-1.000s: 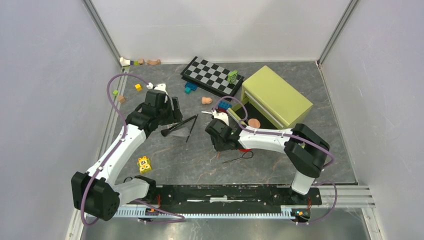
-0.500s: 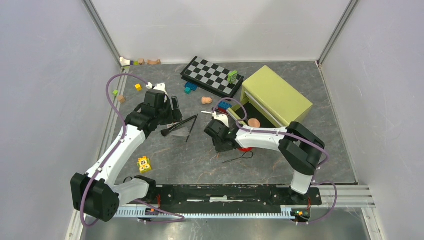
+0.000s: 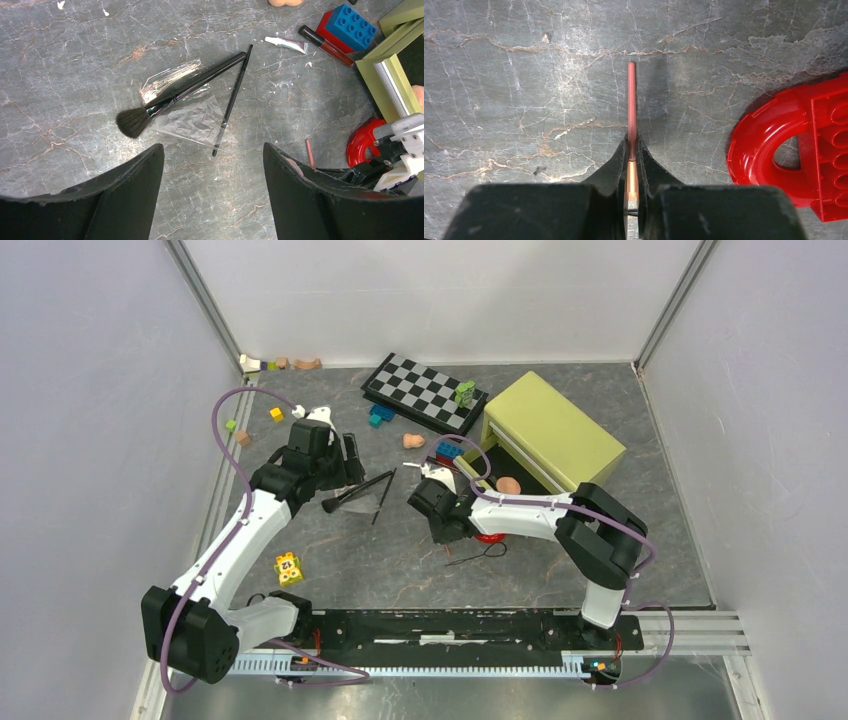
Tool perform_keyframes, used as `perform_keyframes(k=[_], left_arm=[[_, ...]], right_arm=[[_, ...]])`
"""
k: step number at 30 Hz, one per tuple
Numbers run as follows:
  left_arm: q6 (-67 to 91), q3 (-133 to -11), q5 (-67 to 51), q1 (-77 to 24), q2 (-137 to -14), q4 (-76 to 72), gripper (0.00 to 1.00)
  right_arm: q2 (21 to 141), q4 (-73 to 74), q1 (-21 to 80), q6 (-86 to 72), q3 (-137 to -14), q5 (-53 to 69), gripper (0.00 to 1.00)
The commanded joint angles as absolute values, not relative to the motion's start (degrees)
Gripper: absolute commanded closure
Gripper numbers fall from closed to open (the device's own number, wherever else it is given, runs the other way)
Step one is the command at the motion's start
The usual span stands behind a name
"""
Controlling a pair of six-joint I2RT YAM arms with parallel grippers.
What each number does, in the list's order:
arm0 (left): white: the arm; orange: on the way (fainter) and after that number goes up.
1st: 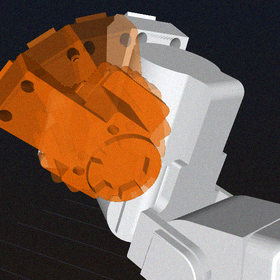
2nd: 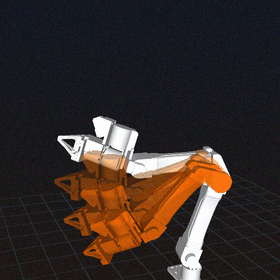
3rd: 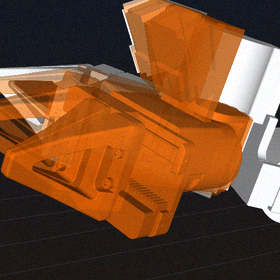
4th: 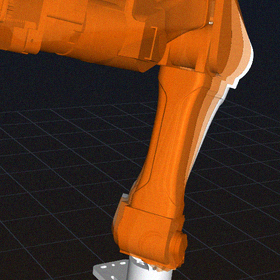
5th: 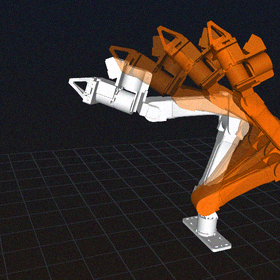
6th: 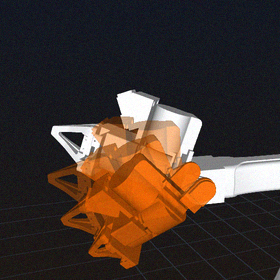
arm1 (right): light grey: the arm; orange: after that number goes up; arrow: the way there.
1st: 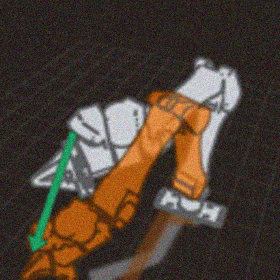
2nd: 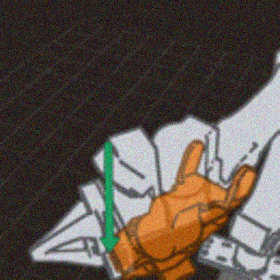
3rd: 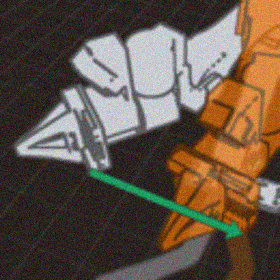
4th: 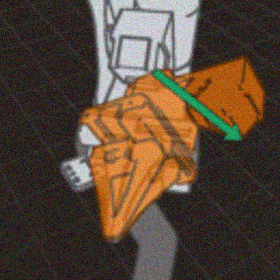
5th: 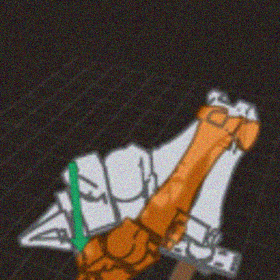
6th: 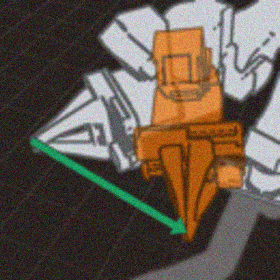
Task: Organize the makeup
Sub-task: Pick up the makeup from the center of the board.
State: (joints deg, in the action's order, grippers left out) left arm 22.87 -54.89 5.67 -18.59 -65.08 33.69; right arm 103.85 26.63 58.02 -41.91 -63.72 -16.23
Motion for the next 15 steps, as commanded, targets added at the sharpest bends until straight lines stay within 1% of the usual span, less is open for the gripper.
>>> perform_keyframes(k=[1, 3, 4, 11, 15], left_arm=[[21.09, -54.49, 5.56, -18.26, -63.42, 31.95, 0.21], [21.09, -54.49, 5.70, -18.21, -63.40, 31.98, 0.21], [21.09, -54.54, 5.64, -18.27, -63.49, 31.99, 0.21], [21.09, -54.49, 5.60, -18.28, -63.60, 31.99, 0.21], [21.09, -54.49, 5.62, -18.19, -63.57, 31.99, 0.21]], right_arm=[[104.64, 25.54, 58.17, -38.57, -63.74, -16.78, 0.95], [103.71, 24.99, 58.27, -36.49, -63.72, -17.39, 0.99], [103.01, 24.45, 58.27, -35.25, -63.68, -17.43, 1.00], [97.94, 17.96, 58.18, -24.74, -64.02, -12.18, 1.00], [96.33, 19.15, 56.78, -19.76, -67.40, -9.77, 1.00]])
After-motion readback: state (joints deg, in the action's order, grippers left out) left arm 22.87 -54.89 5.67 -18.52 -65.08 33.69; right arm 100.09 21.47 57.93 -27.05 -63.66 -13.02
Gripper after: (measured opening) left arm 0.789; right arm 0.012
